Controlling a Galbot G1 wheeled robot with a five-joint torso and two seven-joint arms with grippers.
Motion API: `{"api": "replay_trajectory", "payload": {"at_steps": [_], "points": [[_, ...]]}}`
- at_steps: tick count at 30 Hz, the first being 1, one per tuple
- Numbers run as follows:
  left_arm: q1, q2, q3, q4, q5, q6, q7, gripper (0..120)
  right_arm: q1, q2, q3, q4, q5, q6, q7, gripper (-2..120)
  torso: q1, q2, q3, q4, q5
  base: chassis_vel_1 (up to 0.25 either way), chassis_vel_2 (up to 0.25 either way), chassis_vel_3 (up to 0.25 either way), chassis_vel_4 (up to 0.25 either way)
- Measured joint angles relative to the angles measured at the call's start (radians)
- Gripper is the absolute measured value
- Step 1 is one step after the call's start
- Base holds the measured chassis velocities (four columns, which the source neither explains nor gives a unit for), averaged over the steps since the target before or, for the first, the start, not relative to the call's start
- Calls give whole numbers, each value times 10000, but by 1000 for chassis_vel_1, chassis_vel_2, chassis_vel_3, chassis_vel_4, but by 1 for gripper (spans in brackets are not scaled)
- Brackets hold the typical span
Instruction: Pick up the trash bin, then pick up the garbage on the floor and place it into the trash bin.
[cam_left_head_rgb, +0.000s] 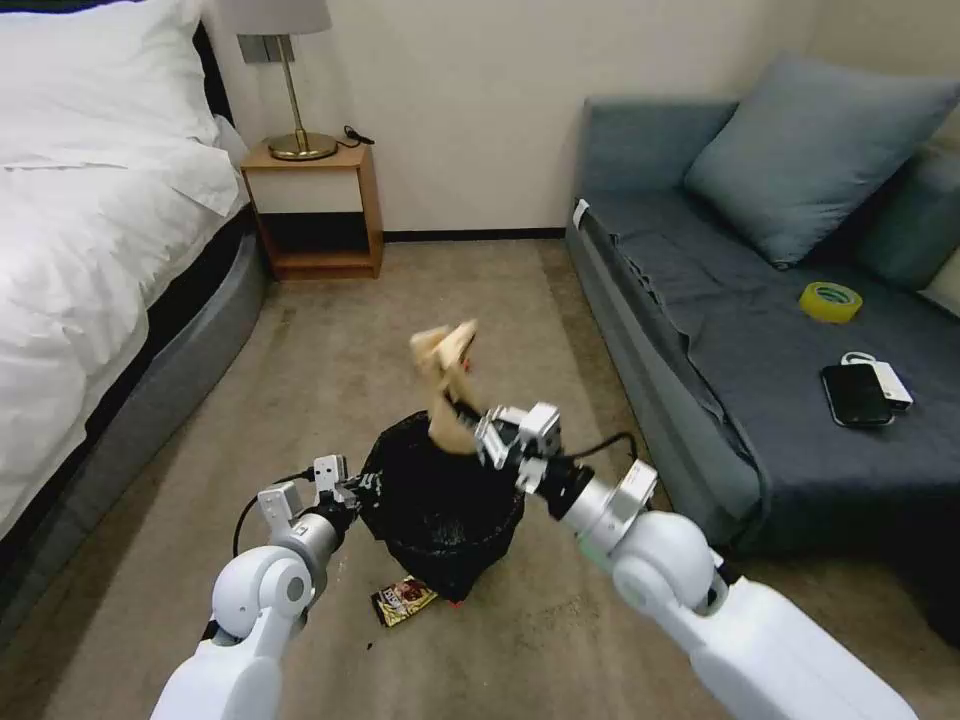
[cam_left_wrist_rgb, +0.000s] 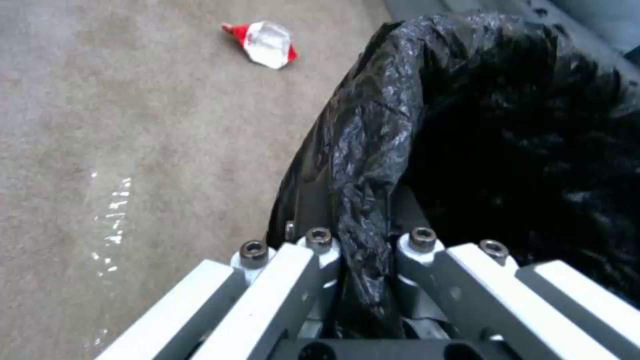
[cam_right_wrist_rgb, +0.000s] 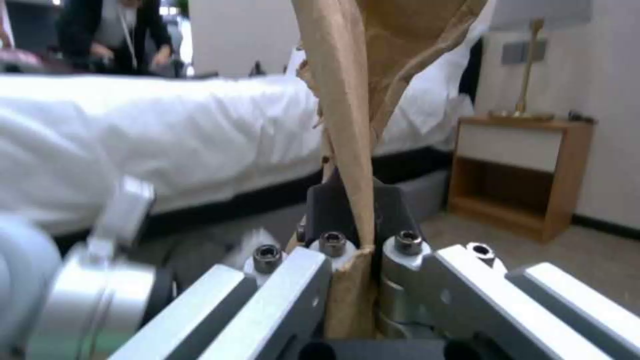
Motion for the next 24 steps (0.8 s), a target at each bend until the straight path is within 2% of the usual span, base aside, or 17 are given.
{"api": "replay_trajectory", "payload": {"at_steps": [8, 10, 13, 15, 19, 21, 23, 24], "points": [[348, -15, -34, -661, -655, 108, -229, 4, -179, 307, -47, -928, -931, 214, -65, 0, 0, -1, 0, 1, 1, 0, 0, 0, 0], [406, -32, -29, -753, -707, 134, -258, 4, -179, 322, -17, -983, -1023, 215, -63, 4, 0, 0, 0, 0, 2, 0, 0, 0, 0], [498, -55, -33, -875, -757, 150, -302, 4, -159, 263, -12, -1000, -1215, 122, -59, 18, 0, 0, 0, 0, 0, 0, 0, 0, 0], [499, -64, -60, -880, -770, 150, -320, 4, -151, 246, -16, -982, -1237, 87, -58, 21, 0, 0, 0, 0, 0, 0, 0, 0, 0], [471, -88, -209, -884, -863, 150, -380, 4, -124, 184, -17, -885, -1260, -80, -44, 39, -1, 0, 0, 0, 0, 0, 0, 0, 0], [465, -90, -238, -883, -883, 149, -398, 4, -123, 174, -19, -866, -1264, -95, -42, 42, 0, -1, 0, 0, 0, 0, 0, 0, 0], [448, -98, -346, -904, -968, 148, -466, 4, -115, 163, -35, -809, -1266, -189, -41, 54, 0, 0, 0, 0, 0, 0, 0, 0, 0], [448, -98, -346, -904, -968, 148, -466, 4, -115, 163, -35, -809, -1266, -189, -41, 54, 0, 0, 0, 0, 0, 0, 0, 0, 0]]}}
